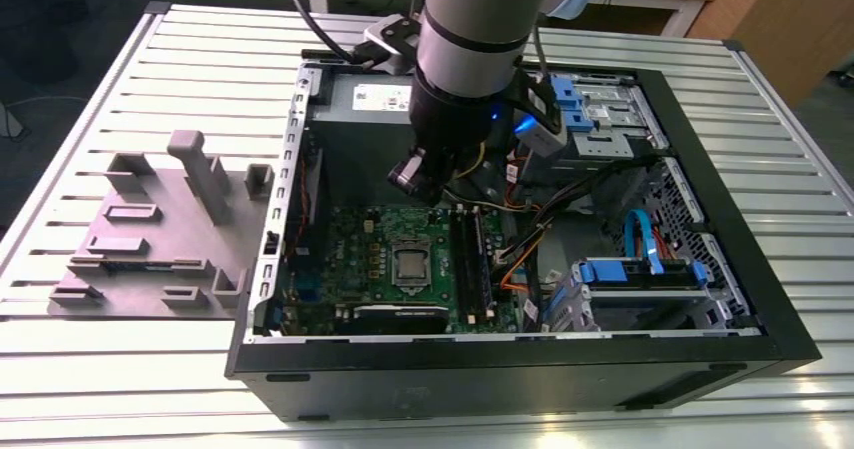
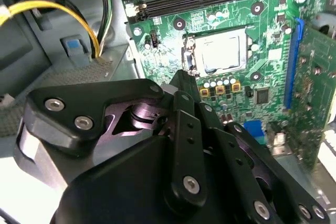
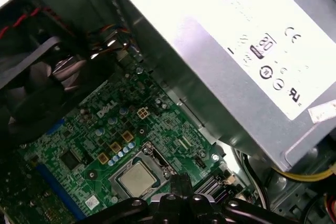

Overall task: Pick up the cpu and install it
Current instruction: 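Install the first cpu locking lever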

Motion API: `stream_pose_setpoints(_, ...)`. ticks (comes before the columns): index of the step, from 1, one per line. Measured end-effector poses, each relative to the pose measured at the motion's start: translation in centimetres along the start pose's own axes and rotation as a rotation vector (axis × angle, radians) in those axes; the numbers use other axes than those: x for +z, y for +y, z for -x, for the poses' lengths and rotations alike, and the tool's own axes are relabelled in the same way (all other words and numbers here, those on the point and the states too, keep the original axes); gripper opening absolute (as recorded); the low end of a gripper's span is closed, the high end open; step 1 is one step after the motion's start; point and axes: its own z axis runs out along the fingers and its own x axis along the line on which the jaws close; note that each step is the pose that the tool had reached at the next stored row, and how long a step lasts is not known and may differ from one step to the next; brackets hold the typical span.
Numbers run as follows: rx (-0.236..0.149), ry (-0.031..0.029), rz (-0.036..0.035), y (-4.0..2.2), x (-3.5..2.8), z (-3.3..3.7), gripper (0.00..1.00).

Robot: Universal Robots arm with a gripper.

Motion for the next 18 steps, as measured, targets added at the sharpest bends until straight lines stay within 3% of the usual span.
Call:
stream_pose_setpoints(5,0.058,-0.0047,0.0001,0.04,0.08,0.04,0.10)
stream_pose_setpoints(10,0.141,-0.0113,0.0002,0.03,0.27,0.04,0.10)
stream_pose_setpoints(18,0.203,-0.0165,0.0004,0.21,0.47,0.25,0.10)
